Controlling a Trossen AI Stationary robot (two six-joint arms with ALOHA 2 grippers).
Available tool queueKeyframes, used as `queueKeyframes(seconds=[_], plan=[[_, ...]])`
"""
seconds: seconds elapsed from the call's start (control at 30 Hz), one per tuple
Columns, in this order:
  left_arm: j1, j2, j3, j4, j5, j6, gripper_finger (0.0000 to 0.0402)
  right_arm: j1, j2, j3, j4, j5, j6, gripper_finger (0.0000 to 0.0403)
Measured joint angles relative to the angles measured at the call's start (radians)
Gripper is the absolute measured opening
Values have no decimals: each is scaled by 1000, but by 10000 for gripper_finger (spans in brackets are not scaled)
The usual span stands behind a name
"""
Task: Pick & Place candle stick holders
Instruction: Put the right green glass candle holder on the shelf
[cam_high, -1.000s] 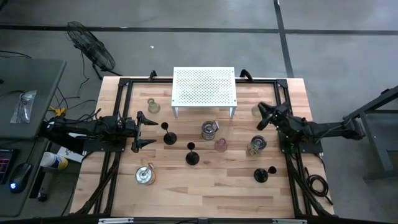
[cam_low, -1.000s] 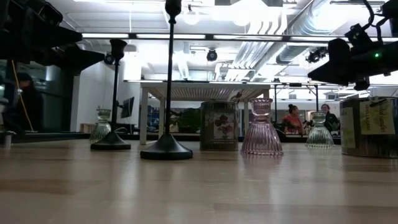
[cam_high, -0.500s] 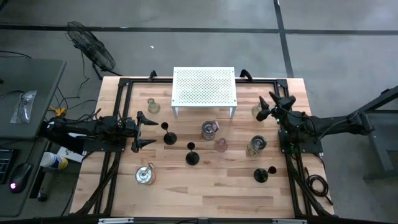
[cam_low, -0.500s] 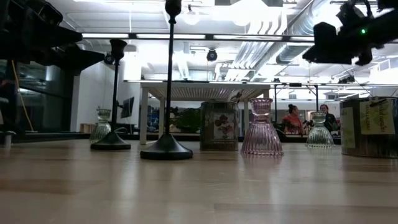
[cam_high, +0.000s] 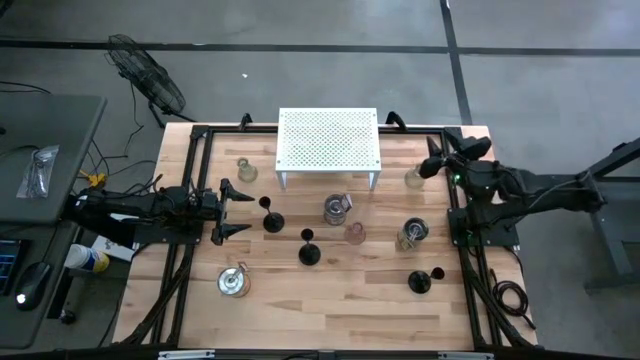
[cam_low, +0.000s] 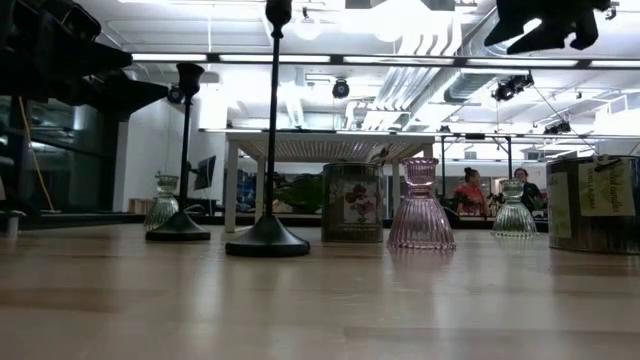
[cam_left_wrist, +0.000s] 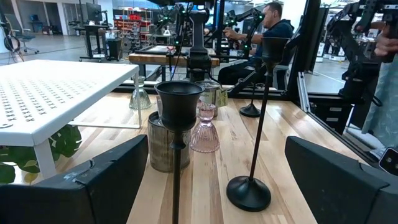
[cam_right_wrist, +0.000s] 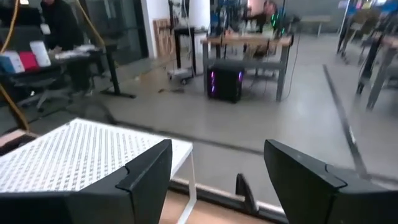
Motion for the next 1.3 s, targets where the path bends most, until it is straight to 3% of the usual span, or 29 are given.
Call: queueKeyframes(seconds=[0.1,0.3,0.47,0.6,0.83,1.13,1.3], plan=[[0,0,0,0,0,0,372,-38,32,78,-246,-93,218,246],[0,0,0,0,0,0,372,-175,87,185,-671,-465,559,246],[0,0,0,0,0,0,372,-217,99,171,-801,-711,653,246],[0,0,0,0,0,0,372,-215,108,137,-845,-827,751,246],[0,0,0,0,0,0,372,-130,108,-6,-797,-849,926,246],[0,0,0,0,0,0,372,-10,156,-76,-703,-682,1083,246],[0,0,0,0,0,0,372,-25,233,-119,-632,-604,1085,246]])
